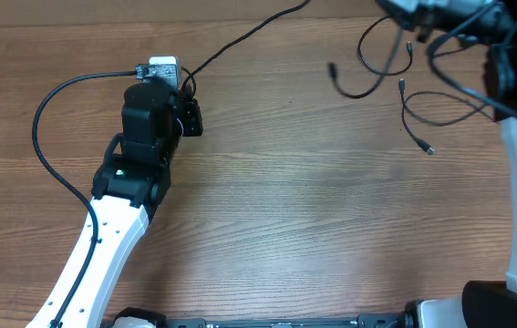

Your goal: Untangle cables

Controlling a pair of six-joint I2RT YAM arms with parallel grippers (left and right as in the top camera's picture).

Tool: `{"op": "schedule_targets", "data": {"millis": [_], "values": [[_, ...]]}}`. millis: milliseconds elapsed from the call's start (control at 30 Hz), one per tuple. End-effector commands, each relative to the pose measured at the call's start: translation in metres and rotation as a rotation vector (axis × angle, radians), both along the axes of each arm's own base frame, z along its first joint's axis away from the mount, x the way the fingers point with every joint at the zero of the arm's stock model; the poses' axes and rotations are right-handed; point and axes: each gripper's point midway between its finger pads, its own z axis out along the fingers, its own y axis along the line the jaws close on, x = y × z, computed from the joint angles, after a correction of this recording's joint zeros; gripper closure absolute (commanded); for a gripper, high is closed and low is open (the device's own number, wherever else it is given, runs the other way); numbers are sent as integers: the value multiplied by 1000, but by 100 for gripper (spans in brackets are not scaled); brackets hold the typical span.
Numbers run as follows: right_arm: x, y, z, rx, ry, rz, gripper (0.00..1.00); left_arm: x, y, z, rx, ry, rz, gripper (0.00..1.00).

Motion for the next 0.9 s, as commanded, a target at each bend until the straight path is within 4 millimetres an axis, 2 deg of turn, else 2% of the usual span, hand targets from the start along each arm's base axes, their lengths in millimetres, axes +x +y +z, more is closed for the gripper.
{"op": "schedule_targets", "data": {"millis": [0, 200, 367, 633, 867], "values": [[6, -31, 10, -40, -70, -115, 96, 3, 3, 5, -10, -5, 20, 63], [20, -69, -4, -84, -43, -247, 96, 2, -8, 5, -38, -3, -36, 58], [31, -100, -28, -142, 41, -394, 96, 1, -15, 11, -61, -18, -74, 58], [36, -125, -56, -230, 124, -522, 96, -1, -15, 20, -67, -46, -78, 58], [39, -173, -93, -358, 281, -795, 96, -1, -15, 21, -67, -48, -78, 59]]}}
